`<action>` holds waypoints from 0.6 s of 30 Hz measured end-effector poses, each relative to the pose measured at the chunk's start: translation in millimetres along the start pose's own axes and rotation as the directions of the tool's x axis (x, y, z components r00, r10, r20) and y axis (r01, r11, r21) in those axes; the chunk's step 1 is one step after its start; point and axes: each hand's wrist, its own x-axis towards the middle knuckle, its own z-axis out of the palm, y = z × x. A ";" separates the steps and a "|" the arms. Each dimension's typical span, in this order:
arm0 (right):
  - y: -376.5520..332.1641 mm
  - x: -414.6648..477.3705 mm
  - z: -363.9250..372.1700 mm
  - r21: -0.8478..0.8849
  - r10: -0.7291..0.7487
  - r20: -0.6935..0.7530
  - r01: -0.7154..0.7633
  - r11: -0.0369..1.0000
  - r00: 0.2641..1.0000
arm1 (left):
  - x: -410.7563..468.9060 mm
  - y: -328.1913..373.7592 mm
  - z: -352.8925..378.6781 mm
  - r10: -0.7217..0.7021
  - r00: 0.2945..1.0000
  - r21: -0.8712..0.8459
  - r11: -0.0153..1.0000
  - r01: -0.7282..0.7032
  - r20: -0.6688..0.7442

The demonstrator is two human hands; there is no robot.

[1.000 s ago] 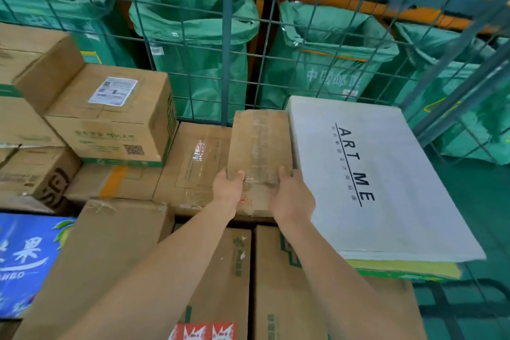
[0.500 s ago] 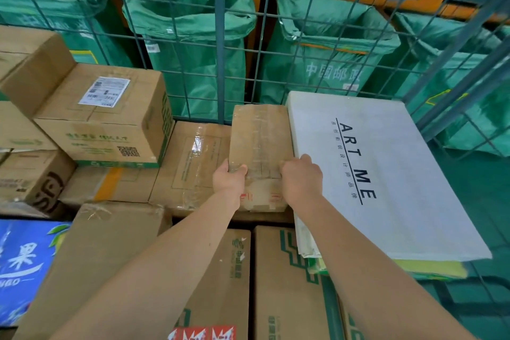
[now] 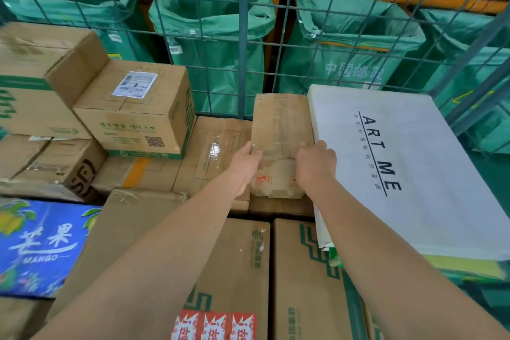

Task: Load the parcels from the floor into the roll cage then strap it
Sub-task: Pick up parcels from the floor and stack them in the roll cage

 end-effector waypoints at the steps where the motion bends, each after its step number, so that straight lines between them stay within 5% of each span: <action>1: -0.3 -4.9 -0.7 0.024 -0.009 0.007 0.009 1.000 1.000 | -11.7 2.7 -3.0 0.017 1.000 0.024 1.000 -0.017 0.001; 6: -2.7 -48.9 -4.1 0.309 -0.052 0.042 0.036 0.950 0.998 | -67.7 7.7 -17.7 0.051 0.999 0.121 0.992 -0.048 -0.018; 9: -5.8 -80.1 -16.5 0.604 -0.021 0.133 -0.065 0.794 0.991 | -106.7 11.3 -24.5 0.067 0.997 0.150 0.987 -0.061 -0.035; 14: -9.9 -154.3 -44.0 0.855 0.022 0.095 -0.093 0.510 0.995 | -177.7 15.9 -32.0 0.098 0.995 0.175 0.980 -0.095 -0.012; 18: -6.5 -208.8 -42.4 0.963 0.216 0.066 -0.119 0.241 0.974 | -222.8 8.4 -27.6 0.067 0.997 0.133 0.988 -0.073 0.047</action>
